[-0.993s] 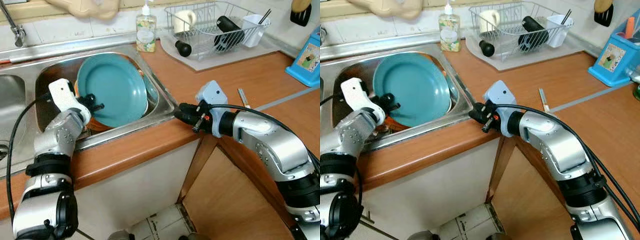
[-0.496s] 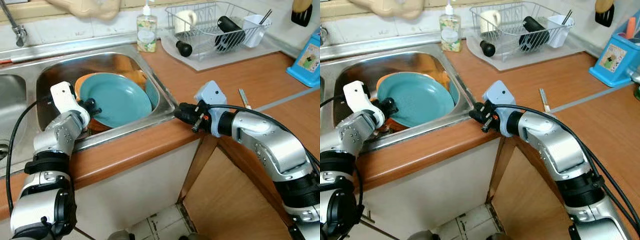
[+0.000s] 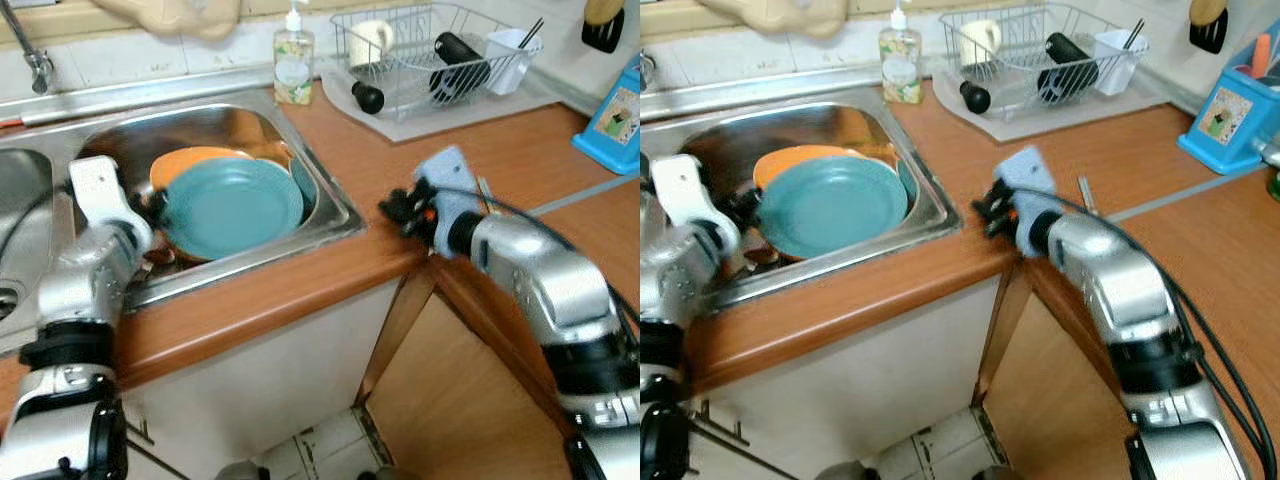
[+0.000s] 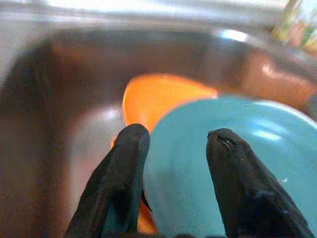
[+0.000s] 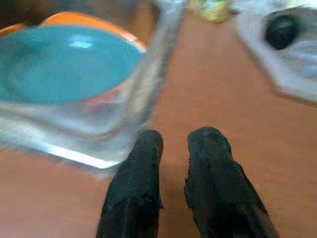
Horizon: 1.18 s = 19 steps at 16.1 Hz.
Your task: Kitchen organization
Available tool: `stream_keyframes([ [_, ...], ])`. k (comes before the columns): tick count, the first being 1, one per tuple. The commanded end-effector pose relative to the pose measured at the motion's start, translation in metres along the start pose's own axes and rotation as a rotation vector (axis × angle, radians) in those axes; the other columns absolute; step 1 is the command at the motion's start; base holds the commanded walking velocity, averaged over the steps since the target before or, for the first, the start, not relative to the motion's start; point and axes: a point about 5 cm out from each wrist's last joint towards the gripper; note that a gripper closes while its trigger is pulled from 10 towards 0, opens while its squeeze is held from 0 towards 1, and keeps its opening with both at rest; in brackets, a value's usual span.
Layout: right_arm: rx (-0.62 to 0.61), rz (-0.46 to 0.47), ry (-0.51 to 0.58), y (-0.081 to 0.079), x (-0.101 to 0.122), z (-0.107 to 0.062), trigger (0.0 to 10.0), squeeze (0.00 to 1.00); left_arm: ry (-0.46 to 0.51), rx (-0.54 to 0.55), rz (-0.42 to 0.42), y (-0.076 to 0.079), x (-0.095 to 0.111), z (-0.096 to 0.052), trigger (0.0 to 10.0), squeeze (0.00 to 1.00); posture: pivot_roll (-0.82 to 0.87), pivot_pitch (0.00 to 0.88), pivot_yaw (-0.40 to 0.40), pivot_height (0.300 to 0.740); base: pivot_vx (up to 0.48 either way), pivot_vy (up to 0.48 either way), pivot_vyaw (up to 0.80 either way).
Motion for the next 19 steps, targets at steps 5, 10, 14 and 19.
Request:
stream_keyframes([
  [5,-0.231,0.062,-0.088,0.038,-0.003,0.0,10.0,1.0,0.124,-0.189,0.185,0.028,0.025,-0.006,10.0,1.0,-0.15,0.0,-0.005,0.74,0.0,0.0,0.0],
  [10,-0.447,0.103,-0.318,0.066,-0.037,-0.011,10.0,0.93,0.031,-0.627,0.294,0.08,-0.004,-0.03,10.0,0.0,-0.16,0.0,-0.006,0.74,0.0,0.0,0.0],
  [14,-0.465,0.201,-0.416,0.068,-0.063,-0.018,10.0,0.0,-0.047,-0.782,0.291,0.096,-0.021,-0.047,10.0,0.0,-0.16,0.0,-0.006,0.74,0.0,0.0,0.0],
  [19,-0.434,0.294,-0.457,0.06,-0.075,-0.017,8.5,0.0,-0.13,-0.887,0.309,0.104,-0.032,-0.06,10.0,0.0,-0.17,0.0,0.0,0.74,0.0,0.0,0.0],
])
Point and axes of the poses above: a point about 5 cm out from each wrist's last joint towards the gripper, its own z axis pointing out of the wrist towards the gripper, its own x axis along the axis of the wrist's last joint, y = z × x, and after that the axes turned 12 degrees about -z, right-handed
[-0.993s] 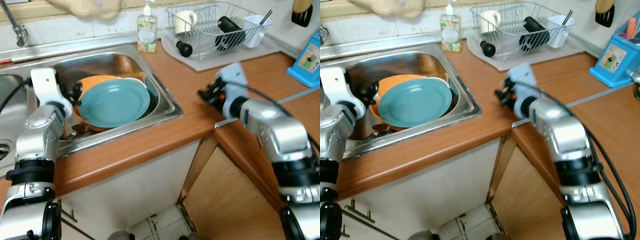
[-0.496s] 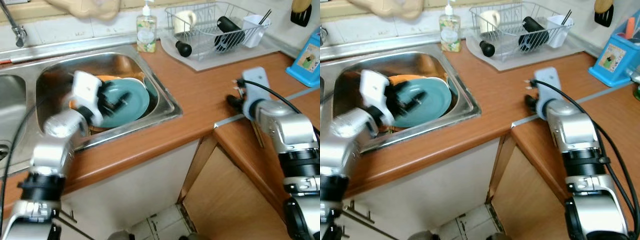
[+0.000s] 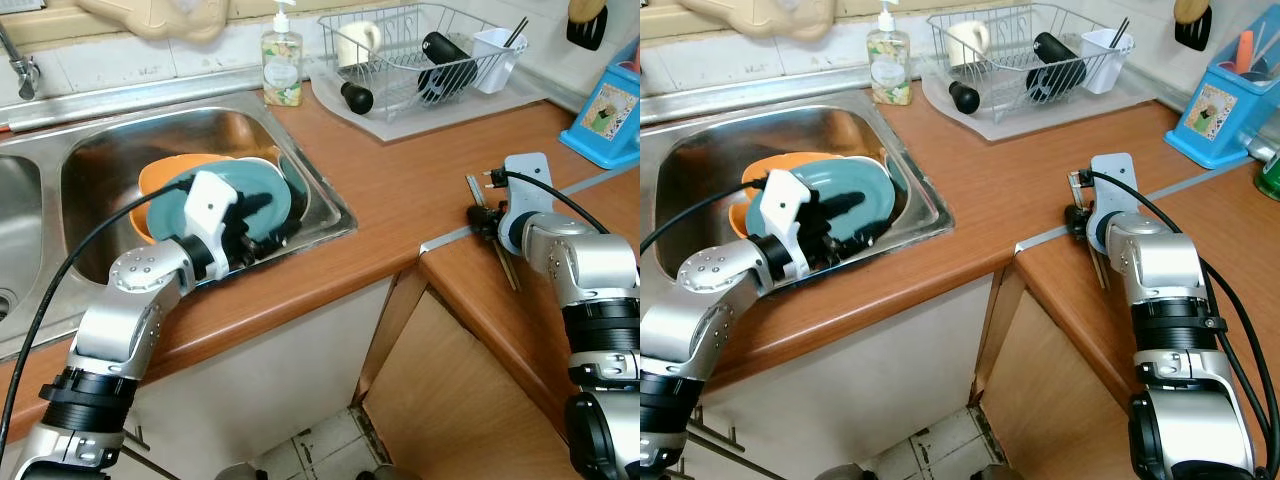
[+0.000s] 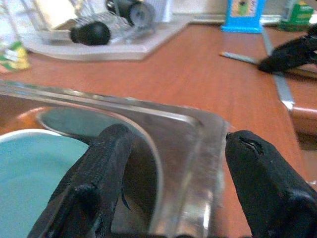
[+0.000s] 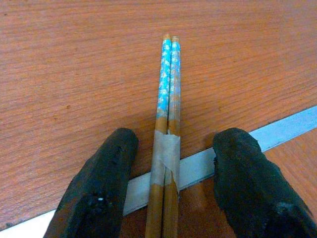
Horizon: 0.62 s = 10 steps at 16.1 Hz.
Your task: Kitchen organization
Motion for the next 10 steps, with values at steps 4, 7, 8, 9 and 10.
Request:
stream_keyframes([
  [4,0.056,0.022,-0.079,-0.008,-0.016,0.003,1.6,0.0,-0.058,-0.101,-0.005,0.013,-0.005,-0.002,10.0,0.0,-0.18,0.0,0.0,0.74,0.0,0.0,0.0],
  [7,0.084,0.054,-0.093,-0.012,-0.02,0.004,0.0,0.0,-0.083,-0.135,-0.02,0.019,-0.009,-0.003,10.0,0.0,-0.18,0.0,0.0,0.74,0.0,0.0,0.0],
  [8,0.094,0.068,-0.093,-0.013,-0.021,0.004,0.0,0.0,-0.086,-0.136,-0.021,0.02,-0.009,-0.003,10.0,0.0,-0.18,0.0,-0.001,0.74,0.0,0.0,0.0],
  [9,0.101,0.078,-0.092,-0.014,-0.021,0.004,0.0,0.0,-0.088,-0.138,-0.022,0.02,-0.009,-0.003,10.0,0.0,-0.18,0.0,-0.001,0.74,0.0,0.0,0.0],
  [10,0.102,0.08,-0.092,-0.014,-0.021,0.004,0.0,0.0,-0.09,-0.14,-0.023,0.021,-0.009,-0.003,10.0,0.0,-0.18,0.0,-0.001,0.74,0.0,0.0,0.0],
])
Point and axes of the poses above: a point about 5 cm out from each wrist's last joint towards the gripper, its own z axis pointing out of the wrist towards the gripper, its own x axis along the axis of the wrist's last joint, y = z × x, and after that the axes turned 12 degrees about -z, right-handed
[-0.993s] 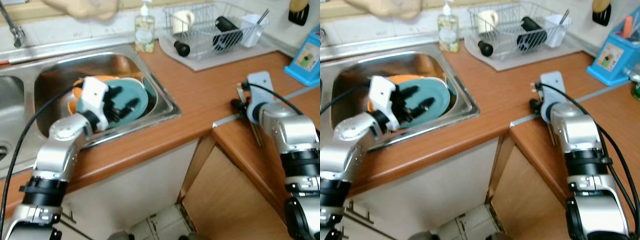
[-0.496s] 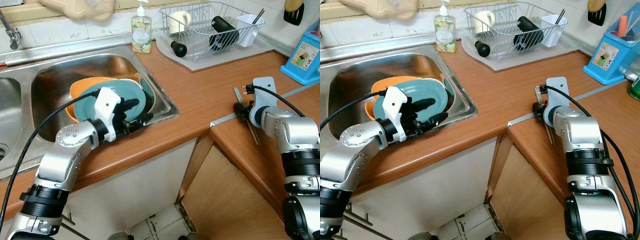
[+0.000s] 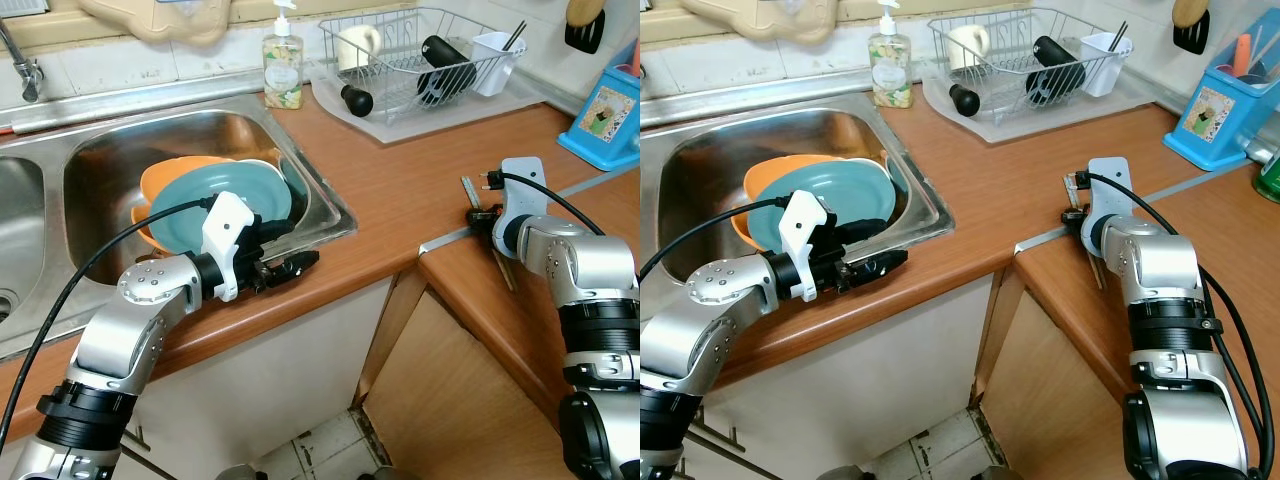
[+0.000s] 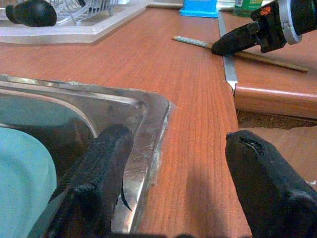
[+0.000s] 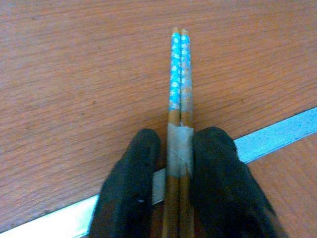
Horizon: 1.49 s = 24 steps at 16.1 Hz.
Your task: Kitchen organization
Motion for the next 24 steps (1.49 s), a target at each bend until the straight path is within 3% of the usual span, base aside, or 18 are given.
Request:
stream_keyframes([
  [1,0.033,0.024,-0.08,-0.005,-0.019,0.004,0.0,0.0,-0.008,-0.016,0.008,0.003,0.001,0.0,10.0,0.0,-0.18,0.0,0.0,0.74,0.0,0.0,0.0],
  [13,0.038,0.051,-0.051,-0.005,-0.013,0.003,0.0,0.0,-0.018,-0.005,0.004,0.002,0.0,0.001,10.0,0.0,-0.18,0.0,0.002,0.74,0.0,0.0,0.0],
  [16,0.068,0.1,0.065,-0.006,0.002,0.0,0.0,0.0,-0.002,0.009,0.001,0.0,0.003,0.001,10.0,0.0,-0.18,0.0,0.003,0.74,0.0,0.0,0.0],
  [18,0.15,0.134,0.182,-0.012,0.018,-0.006,0.0,0.0,0.011,0.014,-0.002,-0.001,0.005,0.002,10.0,0.0,-0.18,0.0,0.003,0.74,0.0,0.0,0.0],
  [21,0.337,0.163,0.381,-0.028,0.043,-0.022,0.0,0.0,0.051,0.033,-0.035,-0.003,0.011,0.004,10.0,0.0,-0.17,0.0,0.001,0.74,0.0,0.0,0.0],
  [23,0.463,0.14,0.49,-0.04,0.051,-0.034,0.9,0.0,0.088,0.043,-0.077,-0.004,0.016,0.004,10.0,0.0,-0.17,0.0,0.001,0.74,0.0,0.0,0.0],
  [24,0.535,0.117,0.532,-0.048,0.052,-0.041,0.7,0.0,0.131,0.033,-0.124,-0.004,0.022,0.005,10.0,0.0,-0.17,0.0,0.001,0.74,0.0,0.0,0.0],
])
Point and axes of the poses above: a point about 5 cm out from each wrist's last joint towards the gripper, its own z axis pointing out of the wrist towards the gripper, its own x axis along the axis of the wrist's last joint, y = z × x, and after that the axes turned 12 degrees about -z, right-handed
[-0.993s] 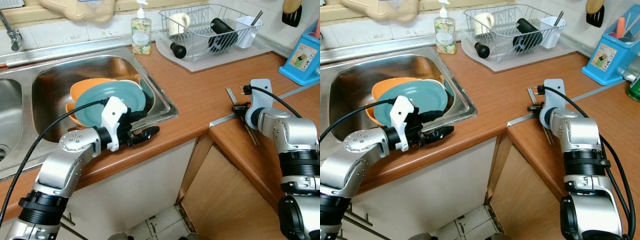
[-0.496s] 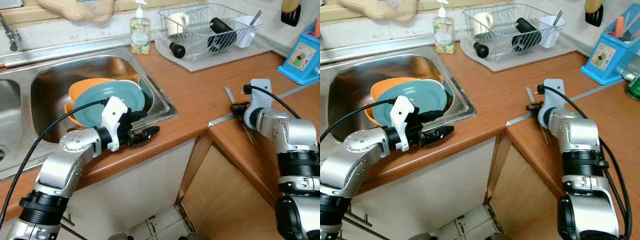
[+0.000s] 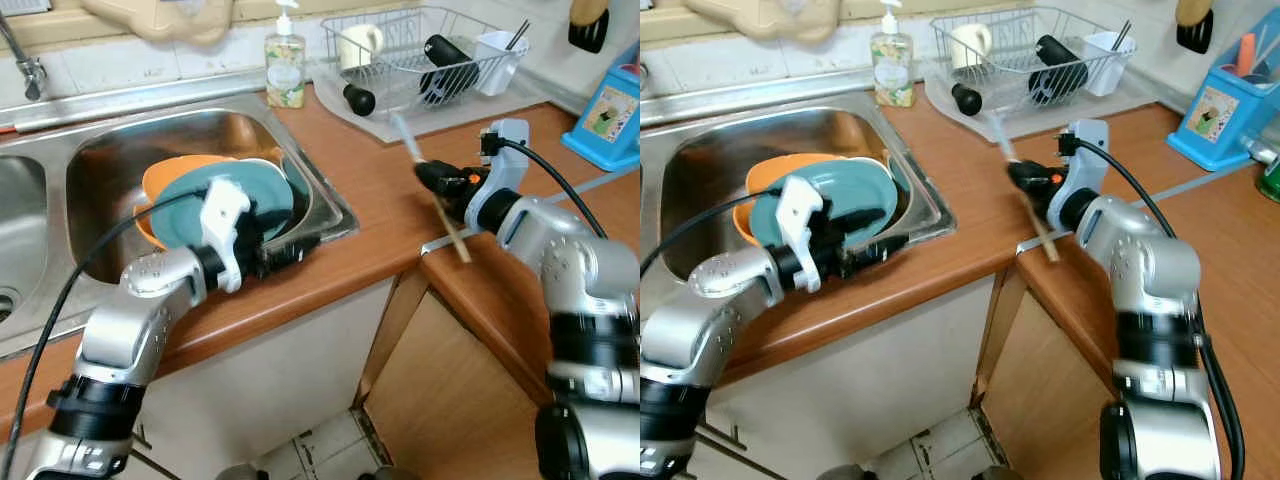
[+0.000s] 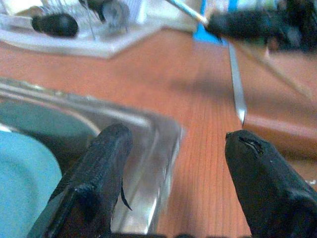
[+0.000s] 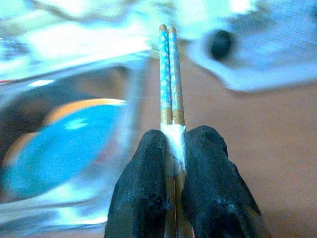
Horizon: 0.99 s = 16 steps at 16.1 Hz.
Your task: Kitchen organization
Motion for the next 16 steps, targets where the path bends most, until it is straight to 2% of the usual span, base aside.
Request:
stream_keyframes([
  [1,0.078,-0.024,0.055,-0.01,0.008,-0.001,0.7,0.0,0.047,-0.015,-0.028,0.002,0.011,0.001,10.0,0.38,-0.17,0.0,0.001,0.74,0.0,0.0,0.0],
  [2,0.09,-0.025,0.06,-0.012,0.008,-0.001,0.7,0.0,0.056,-0.019,-0.035,0.003,0.012,0.002,10.0,0.38,-0.17,0.0,0.001,0.74,0.0,0.0,0.0],
  [3,0.147,-0.036,0.08,-0.019,0.009,-0.002,0.4,0.0,0.118,-0.037,-0.089,0.005,0.019,0.004,10.0,1.0,-0.17,0.0,0.001,0.74,0.0,0.0,0.0],
  [4,0.199,-0.042,0.1,-0.026,0.01,-0.004,0.1,0.0,0.165,-0.046,-0.137,0.006,0.024,0.007,10.0,1.0,-0.17,0.0,0.001,0.74,0.0,0.0,0.0],
  [5,0.273,-0.049,0.124,-0.035,0.012,-0.007,0.0,0.0,0.219,-0.05,-0.228,0.007,0.027,0.013,10.0,0.84,-0.17,0.0,0.001,0.74,0.0,0.0,0.0],
  [6,0.304,-0.053,0.131,-0.039,0.013,-0.008,0.0,0.0,0.239,-0.059,-0.271,0.007,0.027,0.016,10.0,0.34,-0.17,0.0,0.001,0.74,0.0,0.0,0.0],
  [7,0.358,-0.06,0.136,-0.046,0.013,-0.011,0.0,0.0,0.266,-0.07,-0.33,0.008,0.027,0.02,10.0,0.0,-0.17,0.0,0.001,0.74,0.0,0.0,0.0],
  [10,0.458,-0.07,0.147,-0.059,0.012,-0.016,0.0,0.0,0.326,-0.097,-0.458,0.009,0.027,0.029,10.0,0.0,-0.17,0.0,0.003,0.74,0.0,0.0,0.0],
  [12,0.497,-0.079,0.145,-0.065,0.011,-0.019,0.0,0.0,0.336,-0.109,-0.493,0.01,0.027,0.032,5.6,0.0,-0.17,0.0,0.003,0.74,0.0,0.0,0.0],
  [13,0.515,-0.09,0.132,-0.068,0.009,-0.02,0.0,0.0,0.374,-0.135,-0.533,0.012,0.03,0.033,0.0,0.0,-0.17,0.0,0.003,0.74,0.0,0.0,0.0],
  [14,0.524,-0.102,0.12,-0.069,0.007,-0.02,0.0,0.0,0.403,-0.153,-0.567,0.012,0.032,0.034,0.0,0.0,-0.17,0.0,0.003,0.74,0.0,0.0,0.0],
  [16,0.541,-0.121,0.102,-0.073,0.005,-0.02,0.0,0.0,0.401,-0.165,-0.59,0.013,0.032,0.037,0.0,0.0,-0.17,0.0,0.007,0.74,0.0,0.0,0.0],
])
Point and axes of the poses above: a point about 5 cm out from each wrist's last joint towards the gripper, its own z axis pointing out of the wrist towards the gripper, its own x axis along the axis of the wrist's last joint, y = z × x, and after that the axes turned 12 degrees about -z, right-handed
